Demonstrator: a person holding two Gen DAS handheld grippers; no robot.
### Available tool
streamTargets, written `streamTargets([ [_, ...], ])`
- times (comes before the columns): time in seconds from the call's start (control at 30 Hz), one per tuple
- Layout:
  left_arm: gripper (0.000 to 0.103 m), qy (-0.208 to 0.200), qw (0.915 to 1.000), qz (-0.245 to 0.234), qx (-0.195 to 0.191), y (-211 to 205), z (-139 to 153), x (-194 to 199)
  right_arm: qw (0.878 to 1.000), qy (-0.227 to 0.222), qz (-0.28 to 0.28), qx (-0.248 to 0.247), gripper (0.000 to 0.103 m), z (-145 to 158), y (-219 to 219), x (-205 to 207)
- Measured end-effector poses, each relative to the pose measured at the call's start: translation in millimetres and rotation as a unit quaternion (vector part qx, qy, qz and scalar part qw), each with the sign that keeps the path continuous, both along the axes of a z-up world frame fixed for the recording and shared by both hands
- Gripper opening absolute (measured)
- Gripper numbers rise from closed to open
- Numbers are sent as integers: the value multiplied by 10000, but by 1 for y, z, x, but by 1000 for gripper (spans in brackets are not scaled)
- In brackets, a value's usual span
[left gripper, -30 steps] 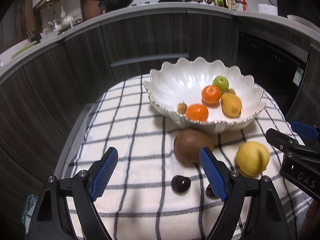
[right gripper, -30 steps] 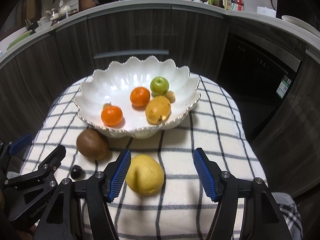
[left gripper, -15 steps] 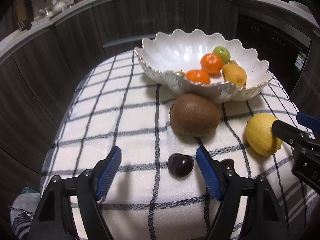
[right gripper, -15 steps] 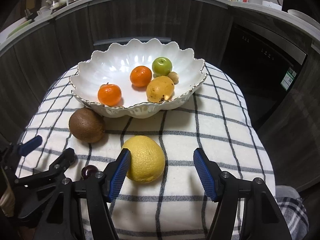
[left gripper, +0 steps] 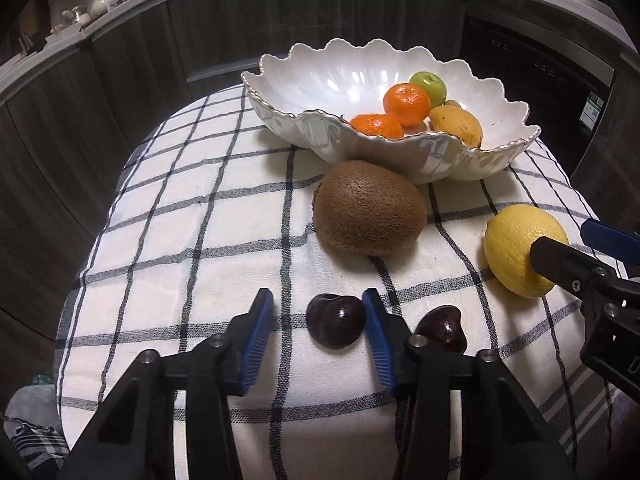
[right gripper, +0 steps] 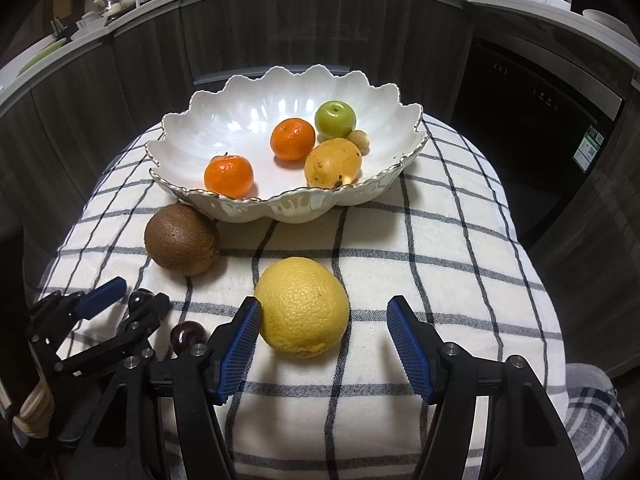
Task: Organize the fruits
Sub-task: 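Grasp a dark plum with the left tool while the right tool grasps the other plum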
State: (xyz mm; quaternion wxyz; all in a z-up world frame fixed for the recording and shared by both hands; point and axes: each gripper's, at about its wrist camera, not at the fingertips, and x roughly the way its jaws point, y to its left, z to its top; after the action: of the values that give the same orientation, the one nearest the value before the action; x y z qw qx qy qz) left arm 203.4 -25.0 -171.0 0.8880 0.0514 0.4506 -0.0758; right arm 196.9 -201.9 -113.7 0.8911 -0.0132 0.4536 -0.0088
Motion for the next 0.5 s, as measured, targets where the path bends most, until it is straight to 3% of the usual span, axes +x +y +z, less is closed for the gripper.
streamTargets([
  [0.17, 28, -8, 10000, -79, 1, -3, -1, -3, 10000, -10, -11, 6, 66, 0, 0, 0],
  [0.5, 28, -148, 9999, 67, 11, 11, 17, -10, 9998, -166, 84, 51, 66, 12, 6, -5],
])
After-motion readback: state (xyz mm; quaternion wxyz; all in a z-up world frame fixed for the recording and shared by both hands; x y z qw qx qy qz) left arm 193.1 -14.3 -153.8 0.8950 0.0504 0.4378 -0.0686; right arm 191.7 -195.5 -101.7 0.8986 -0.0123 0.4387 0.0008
